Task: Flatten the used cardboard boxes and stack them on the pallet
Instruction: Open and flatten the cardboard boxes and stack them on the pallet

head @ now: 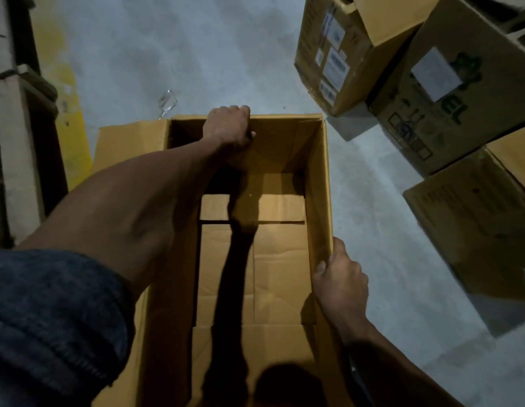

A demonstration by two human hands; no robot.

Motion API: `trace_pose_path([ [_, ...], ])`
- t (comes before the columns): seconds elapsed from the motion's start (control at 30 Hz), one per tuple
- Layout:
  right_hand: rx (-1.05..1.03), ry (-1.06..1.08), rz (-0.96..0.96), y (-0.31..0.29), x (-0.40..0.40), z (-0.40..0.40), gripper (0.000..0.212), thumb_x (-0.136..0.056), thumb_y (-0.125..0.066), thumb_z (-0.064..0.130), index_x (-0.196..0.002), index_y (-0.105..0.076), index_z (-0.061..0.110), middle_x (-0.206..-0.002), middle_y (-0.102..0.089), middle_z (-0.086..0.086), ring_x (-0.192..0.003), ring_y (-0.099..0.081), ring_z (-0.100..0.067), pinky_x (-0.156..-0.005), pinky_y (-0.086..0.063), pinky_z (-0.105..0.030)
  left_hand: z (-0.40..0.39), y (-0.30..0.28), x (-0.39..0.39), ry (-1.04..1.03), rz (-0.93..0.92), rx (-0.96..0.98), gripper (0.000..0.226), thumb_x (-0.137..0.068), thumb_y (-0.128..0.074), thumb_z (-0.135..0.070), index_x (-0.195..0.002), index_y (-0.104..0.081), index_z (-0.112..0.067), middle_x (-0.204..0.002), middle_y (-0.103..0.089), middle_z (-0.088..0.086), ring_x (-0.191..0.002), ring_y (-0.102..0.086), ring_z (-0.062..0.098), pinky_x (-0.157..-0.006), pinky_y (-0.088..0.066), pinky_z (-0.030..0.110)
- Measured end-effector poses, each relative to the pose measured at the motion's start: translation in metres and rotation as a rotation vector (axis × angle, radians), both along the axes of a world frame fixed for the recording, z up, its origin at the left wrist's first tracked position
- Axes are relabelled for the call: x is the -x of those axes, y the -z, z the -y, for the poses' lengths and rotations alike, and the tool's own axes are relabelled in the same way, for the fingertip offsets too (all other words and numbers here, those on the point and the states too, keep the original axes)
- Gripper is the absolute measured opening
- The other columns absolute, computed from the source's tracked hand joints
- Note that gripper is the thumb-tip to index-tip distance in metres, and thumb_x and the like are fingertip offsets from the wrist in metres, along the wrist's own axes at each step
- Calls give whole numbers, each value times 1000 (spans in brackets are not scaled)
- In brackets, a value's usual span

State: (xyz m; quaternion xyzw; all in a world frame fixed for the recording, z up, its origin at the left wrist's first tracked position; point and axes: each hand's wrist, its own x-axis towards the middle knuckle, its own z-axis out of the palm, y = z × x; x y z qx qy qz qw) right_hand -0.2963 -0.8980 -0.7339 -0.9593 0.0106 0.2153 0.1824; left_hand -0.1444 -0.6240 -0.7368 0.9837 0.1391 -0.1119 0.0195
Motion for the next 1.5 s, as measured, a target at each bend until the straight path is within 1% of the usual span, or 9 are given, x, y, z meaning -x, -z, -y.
trace_pose_path([
  [0.1, 15, -4, 9, 2, -1, -2, 47, -103, -52, 18, -148, -37, 15, -111, -66, -6, -95, -65, -21, -75, -48, -27, -2, -3, -5, -10, -47, -16, 27, -101, -52, -18, -126, -53, -7, -123, -62, 19, -113, -57, 37, -92, -42, 43],
  [0.23, 24, 2, -5, 1, -1, -2, 48, -103, -52, 18, -148, -37, 15, -114, -66, -8, -98, -66, -24, -80, -52, -33, -4, -5, -9, -30, -119, 30, 31, -96, -52, -4, -127, -52, -7, -127, -60, 20, -118, -55, 37, -97, -40, 42],
  [0.47, 33, 5, -17, 2, -2, -2, 49, -102, -53, 14, -148, -37, 14, -114, -66, -10, -97, -66, -26, -79, -52, -34, 7, -1, 16, -35, -19, 25, 56, -101, -52, -38, -145, -34, -8, -152, -37, 16, -141, -33, 34, -117, -26, 45],
  [0.67, 20, 1, -24, 0, -2, 1, 47, -101, -55, 15, -146, -40, 13, -110, -66, -11, -94, -65, -27, -73, -52, -34, 5, -13, 129, -153, 80, 49, 71, -103, -45, -38, -157, -14, -5, -166, -11, 13, -154, -6, 29, -125, -7, 43],
  [0.9, 20, 31, -10, -3, -2, 3, 40, -100, -56, 12, -138, -47, 10, -116, -64, -16, -103, -63, -35, -81, -52, -40, 18, 5, 264, -521, 7, 236, 80, -100, -54, -24, -155, -4, 6, -165, -4, 23, -153, -4, 35, -124, -8, 41],
  [1.0, 18, 34, -10, -3, -2, 5, 41, -100, -57, 14, -139, -46, 11, -120, -64, -16, -107, -63, -37, -83, -52, -42, 36, 13, 306, -699, 54, 363, 69, -99, -58, -24, -150, -24, 8, -155, -32, 28, -143, -32, 40, -117, -30, 46],
  [1.1, -3, 36, -20, -6, -1, 7, 42, -100, -58, 18, -140, -45, 12, -122, -63, -15, -106, -63, -36, -83, -53, -41, 46, 20, 326, -855, 30, 404, 55, -97, -61, -29, -139, -41, 0, -128, -60, 25, -117, -58, 43, -91, -50, 47],
  [1.37, 45, 107, -194, -16, 40, 25, 38, -98, -60, 15, -134, -48, 12, -113, -60, -10, -97, -59, -27, -78, -51, -37, 39, 17, 322, -821, 10, 479, 28, -97, -62, -22, -112, -64, 1, -106, -69, 23, -98, -65, 42, -82, -54, 45],
  [1.5, 29, 107, -235, -26, 53, 31, 39, -99, -59, 12, -137, -49, 9, -127, -61, -15, -112, -61, -34, -88, -52, -41, 40, 9, 322, -888, 65, 560, 25, -96, -63, -18, -112, -67, 1, -105, -70, 24, -97, -66, 41, -84, -55, 45],
])
